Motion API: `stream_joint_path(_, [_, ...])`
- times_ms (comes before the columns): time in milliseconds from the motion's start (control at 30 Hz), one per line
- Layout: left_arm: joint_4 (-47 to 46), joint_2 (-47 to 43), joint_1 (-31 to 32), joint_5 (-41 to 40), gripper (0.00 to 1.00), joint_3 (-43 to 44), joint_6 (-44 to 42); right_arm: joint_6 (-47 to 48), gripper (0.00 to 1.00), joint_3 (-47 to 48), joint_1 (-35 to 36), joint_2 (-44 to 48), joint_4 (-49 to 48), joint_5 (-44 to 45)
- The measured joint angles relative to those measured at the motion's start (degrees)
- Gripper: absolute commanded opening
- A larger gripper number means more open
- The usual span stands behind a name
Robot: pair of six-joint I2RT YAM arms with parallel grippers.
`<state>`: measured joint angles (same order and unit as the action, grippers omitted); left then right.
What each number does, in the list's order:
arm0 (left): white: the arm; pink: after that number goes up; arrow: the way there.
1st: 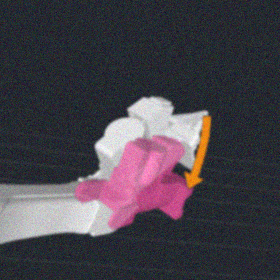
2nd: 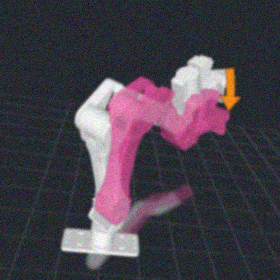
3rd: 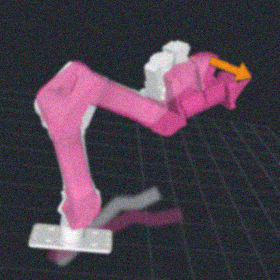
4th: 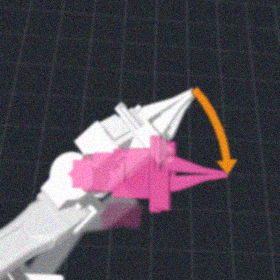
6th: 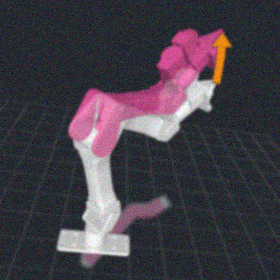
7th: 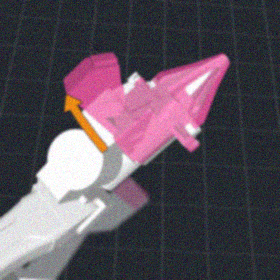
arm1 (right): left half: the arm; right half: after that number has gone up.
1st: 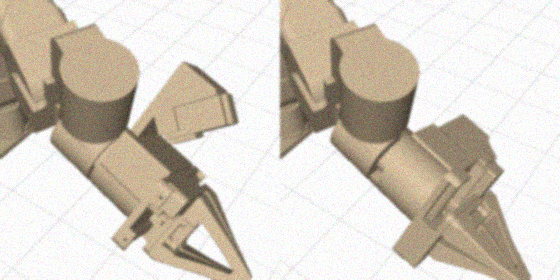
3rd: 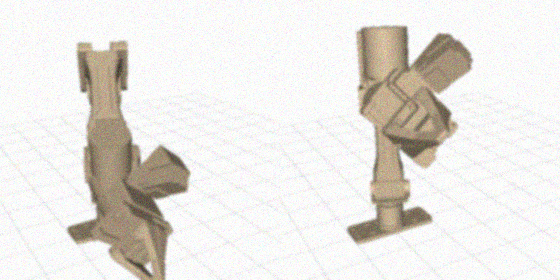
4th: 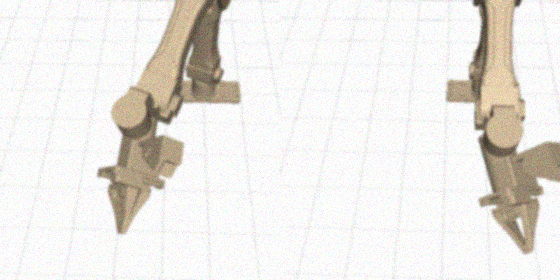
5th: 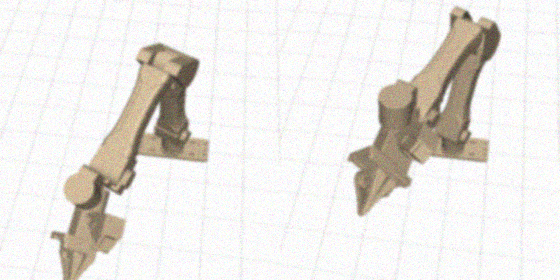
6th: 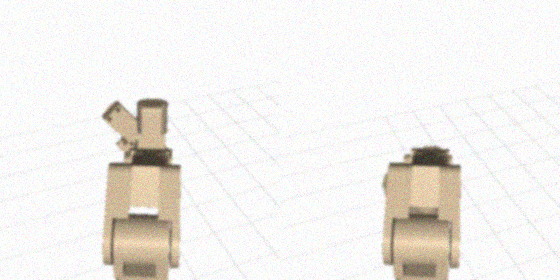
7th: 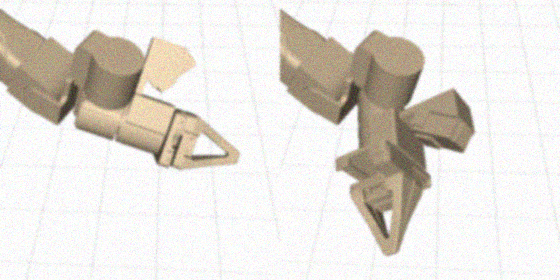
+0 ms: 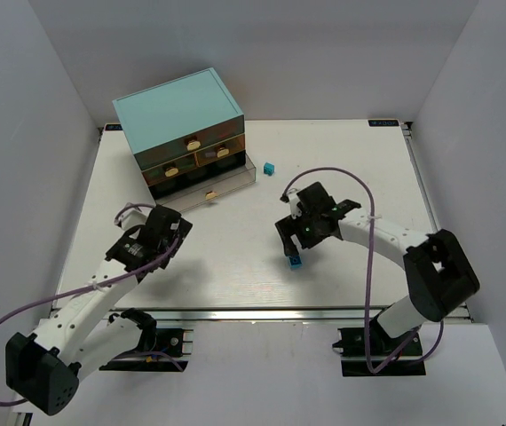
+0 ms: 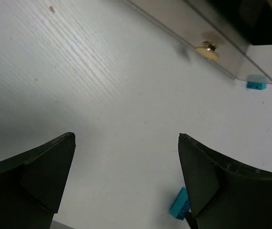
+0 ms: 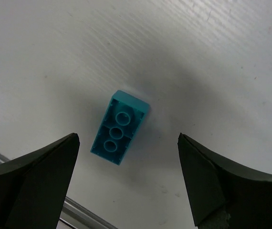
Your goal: Sort the legos into containers by color
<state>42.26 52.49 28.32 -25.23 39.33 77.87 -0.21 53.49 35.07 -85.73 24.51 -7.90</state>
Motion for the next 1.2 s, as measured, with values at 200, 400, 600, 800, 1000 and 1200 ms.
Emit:
stream_joint_path(200, [3.63,-3.19,0.02,-4.31,0.98,4.33,-3.65,-6.51,0.79,-0.15,3.89,-5.84,1.31,8.13])
stream_joint_path(400, [4.63,-7.61,0.0,-5.51,0.98,3.26,-4.66,-8.39,0.41,-0.04,5.42,-8.11,1.44,11.87])
stream_joint_path(600, [4.7,-8.17,0.0,-5.75,0.98,3.02,-5.55,-7.56,0.0,0.83,5.46,-8.72,1.22,11.98])
stream_joint_path(800, [3.43,-11.19,0.0,-6.21,0.97,1.66,-7.23,8.76,0.0,3.04,5.31,-6.67,-3.06,4.39])
stream_joint_path(1000, [0.07,-17.35,0.02,-5.68,0.95,-1.55,-11.04,38.49,0.0,15.39,5.18,-6.1,-14.27,-9.2])
stream_joint_path(1200, [-0.87,-20.52,0.0,-5.09,0.95,-2.84,-12.5,55.01,0.0,38.21,5.44,-23.39,-18.73,-13.29])
